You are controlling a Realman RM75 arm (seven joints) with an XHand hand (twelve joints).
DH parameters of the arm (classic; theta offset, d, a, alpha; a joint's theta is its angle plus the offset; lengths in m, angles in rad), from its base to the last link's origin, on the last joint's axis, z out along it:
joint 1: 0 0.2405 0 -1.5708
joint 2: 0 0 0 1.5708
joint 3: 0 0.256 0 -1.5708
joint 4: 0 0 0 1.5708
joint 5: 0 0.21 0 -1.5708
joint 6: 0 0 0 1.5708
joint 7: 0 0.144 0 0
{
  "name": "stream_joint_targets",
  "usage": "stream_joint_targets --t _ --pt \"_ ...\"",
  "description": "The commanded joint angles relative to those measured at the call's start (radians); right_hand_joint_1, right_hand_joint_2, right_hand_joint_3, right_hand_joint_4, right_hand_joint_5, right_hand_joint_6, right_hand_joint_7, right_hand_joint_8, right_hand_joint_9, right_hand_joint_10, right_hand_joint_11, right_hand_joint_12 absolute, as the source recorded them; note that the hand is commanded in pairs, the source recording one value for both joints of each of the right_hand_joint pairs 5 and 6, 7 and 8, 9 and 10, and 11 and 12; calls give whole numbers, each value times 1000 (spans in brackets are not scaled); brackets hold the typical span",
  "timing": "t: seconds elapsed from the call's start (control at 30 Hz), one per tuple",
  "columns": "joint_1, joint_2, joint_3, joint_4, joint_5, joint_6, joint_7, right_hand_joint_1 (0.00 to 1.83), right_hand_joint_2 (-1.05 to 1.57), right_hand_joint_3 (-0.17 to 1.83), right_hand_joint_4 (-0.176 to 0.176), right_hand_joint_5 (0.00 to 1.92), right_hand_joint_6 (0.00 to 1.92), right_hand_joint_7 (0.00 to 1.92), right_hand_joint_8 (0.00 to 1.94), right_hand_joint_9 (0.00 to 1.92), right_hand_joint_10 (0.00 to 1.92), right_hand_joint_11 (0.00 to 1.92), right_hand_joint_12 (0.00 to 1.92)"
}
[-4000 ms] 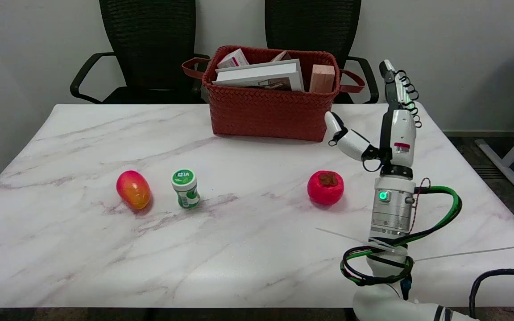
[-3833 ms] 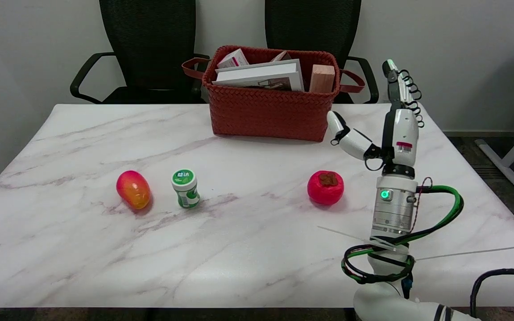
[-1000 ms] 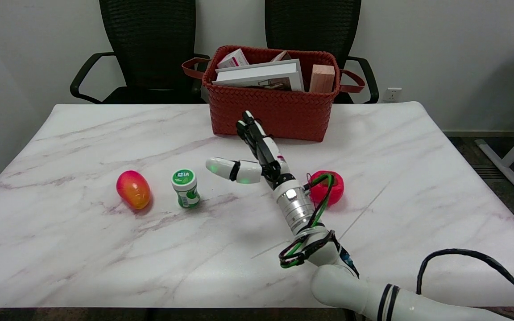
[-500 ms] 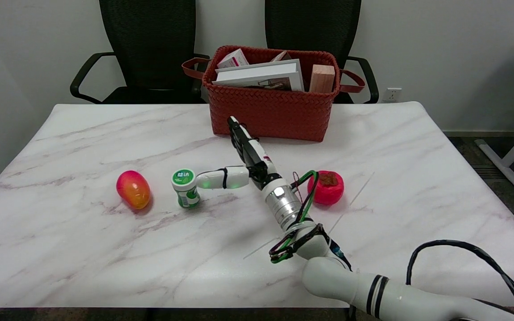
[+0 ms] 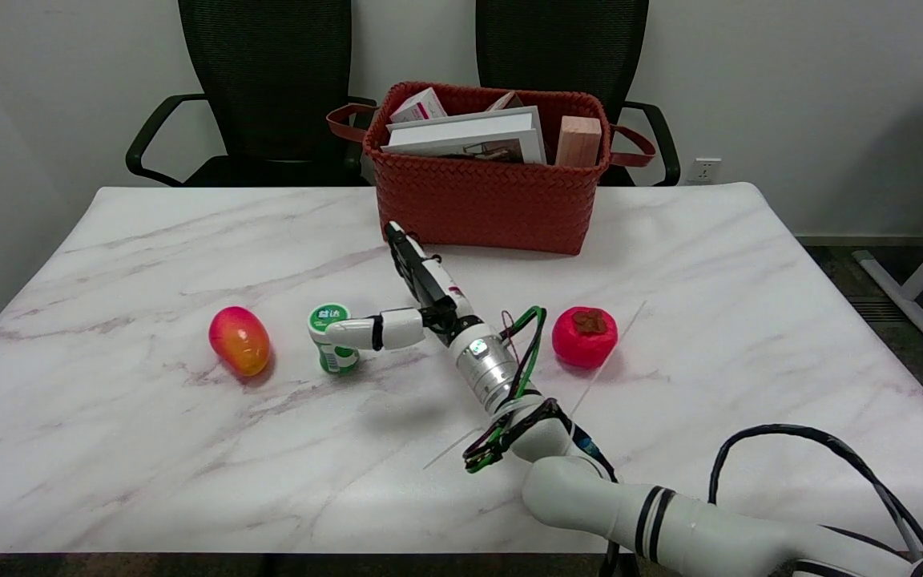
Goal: Pick up the green gum jar.
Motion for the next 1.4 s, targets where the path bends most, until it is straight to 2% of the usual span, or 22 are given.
stream_joint_targets --t 0.03,0.67,1.1,1.4 --pt "43 -81 -4 -128 -46 -29 8 1207 209 291 0 0 0 0 0 0 0 0 0" --pt "36 -104 -14 -151 -46 -29 19 1203 210 332 0 0 0 0 0 2 2 0 0" --pt "41 -117 -16 -164 -46 -29 19 1197 218 342 0 0 0 0 0 64 64 0 0" --pt "62 -156 -16 -228 -48 -21 19 1193 221 349 0 0 0 0 0 141 141 0 0"
